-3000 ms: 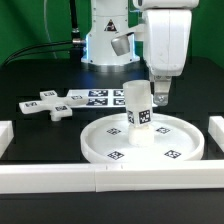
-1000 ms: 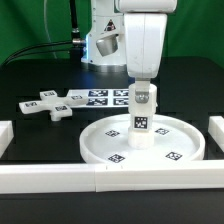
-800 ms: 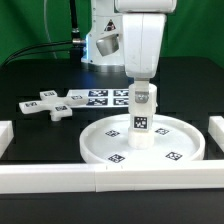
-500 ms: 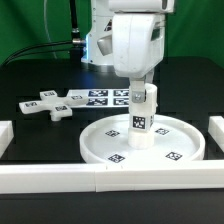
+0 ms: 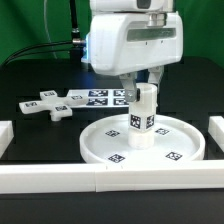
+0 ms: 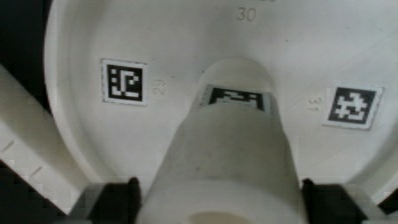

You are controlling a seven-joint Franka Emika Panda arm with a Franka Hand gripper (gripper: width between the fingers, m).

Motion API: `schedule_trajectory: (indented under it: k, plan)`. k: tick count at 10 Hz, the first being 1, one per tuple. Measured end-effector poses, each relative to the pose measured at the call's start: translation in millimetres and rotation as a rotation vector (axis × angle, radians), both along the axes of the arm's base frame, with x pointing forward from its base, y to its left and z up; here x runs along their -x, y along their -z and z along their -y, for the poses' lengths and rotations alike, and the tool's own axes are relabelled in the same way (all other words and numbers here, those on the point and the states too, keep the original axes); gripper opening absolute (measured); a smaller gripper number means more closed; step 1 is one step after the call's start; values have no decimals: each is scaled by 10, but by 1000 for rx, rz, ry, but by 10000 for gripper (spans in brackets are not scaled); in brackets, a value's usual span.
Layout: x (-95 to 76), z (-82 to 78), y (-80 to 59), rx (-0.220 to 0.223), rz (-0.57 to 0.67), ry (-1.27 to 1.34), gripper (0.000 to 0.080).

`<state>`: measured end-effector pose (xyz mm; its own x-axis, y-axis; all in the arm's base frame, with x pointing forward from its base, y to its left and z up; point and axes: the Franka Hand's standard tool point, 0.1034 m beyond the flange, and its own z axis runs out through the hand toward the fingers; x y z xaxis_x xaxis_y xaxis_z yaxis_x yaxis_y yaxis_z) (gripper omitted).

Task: Assemble round table

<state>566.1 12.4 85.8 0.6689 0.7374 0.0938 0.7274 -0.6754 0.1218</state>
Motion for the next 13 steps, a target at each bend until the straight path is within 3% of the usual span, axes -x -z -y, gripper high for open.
schedule_trajectory:
  k: [5,13]
  plan:
    - [55,5,41,-102,-2,419,421]
    - [59,-29,46,-183,-14,819,415]
